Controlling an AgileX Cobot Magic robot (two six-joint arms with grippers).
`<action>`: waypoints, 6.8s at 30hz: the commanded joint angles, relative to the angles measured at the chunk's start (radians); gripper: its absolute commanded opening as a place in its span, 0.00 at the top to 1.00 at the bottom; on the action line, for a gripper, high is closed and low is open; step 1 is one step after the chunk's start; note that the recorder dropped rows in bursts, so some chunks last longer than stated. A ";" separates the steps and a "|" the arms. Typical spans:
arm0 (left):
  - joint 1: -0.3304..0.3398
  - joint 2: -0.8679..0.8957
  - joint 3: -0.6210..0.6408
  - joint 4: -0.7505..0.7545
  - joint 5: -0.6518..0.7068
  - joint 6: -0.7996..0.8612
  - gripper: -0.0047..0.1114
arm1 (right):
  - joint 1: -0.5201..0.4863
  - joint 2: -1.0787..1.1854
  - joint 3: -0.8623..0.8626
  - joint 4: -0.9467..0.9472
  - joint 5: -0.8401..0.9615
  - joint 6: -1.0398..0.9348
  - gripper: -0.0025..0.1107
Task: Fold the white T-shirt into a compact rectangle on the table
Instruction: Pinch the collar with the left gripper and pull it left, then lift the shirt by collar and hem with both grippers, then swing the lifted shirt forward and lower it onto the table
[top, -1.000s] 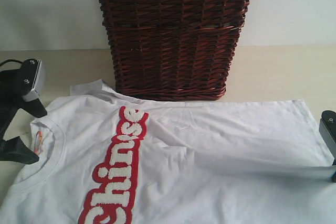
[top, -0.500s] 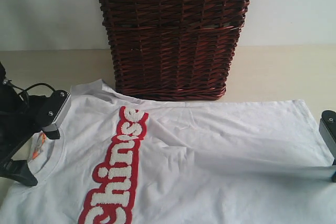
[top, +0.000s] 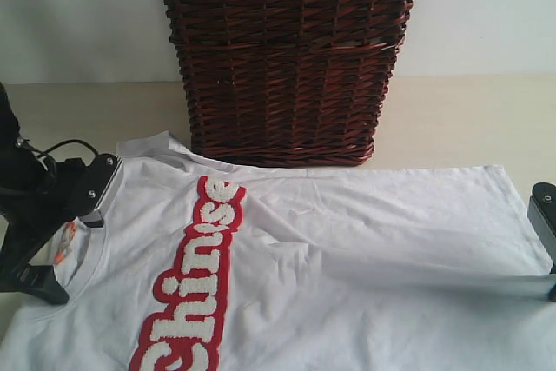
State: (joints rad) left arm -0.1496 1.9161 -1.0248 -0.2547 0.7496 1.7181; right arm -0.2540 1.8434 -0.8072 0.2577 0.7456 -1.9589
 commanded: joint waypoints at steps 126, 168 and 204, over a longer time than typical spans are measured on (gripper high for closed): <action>-0.002 -0.217 0.120 0.070 -0.241 -0.637 0.96 | -0.003 -0.205 0.020 -0.054 -0.067 0.129 0.98; -0.002 -0.944 -0.129 0.342 0.014 -0.888 0.96 | -0.003 -0.945 0.020 0.110 -0.170 0.298 0.98; -0.002 -1.627 0.259 0.064 0.404 -1.116 0.96 | -0.003 -1.490 0.191 0.017 0.476 0.513 0.98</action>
State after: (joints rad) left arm -0.1550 0.2938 -0.8324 -0.2074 1.2318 0.6153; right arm -0.2512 0.3580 -0.6633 0.2792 1.2299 -1.3915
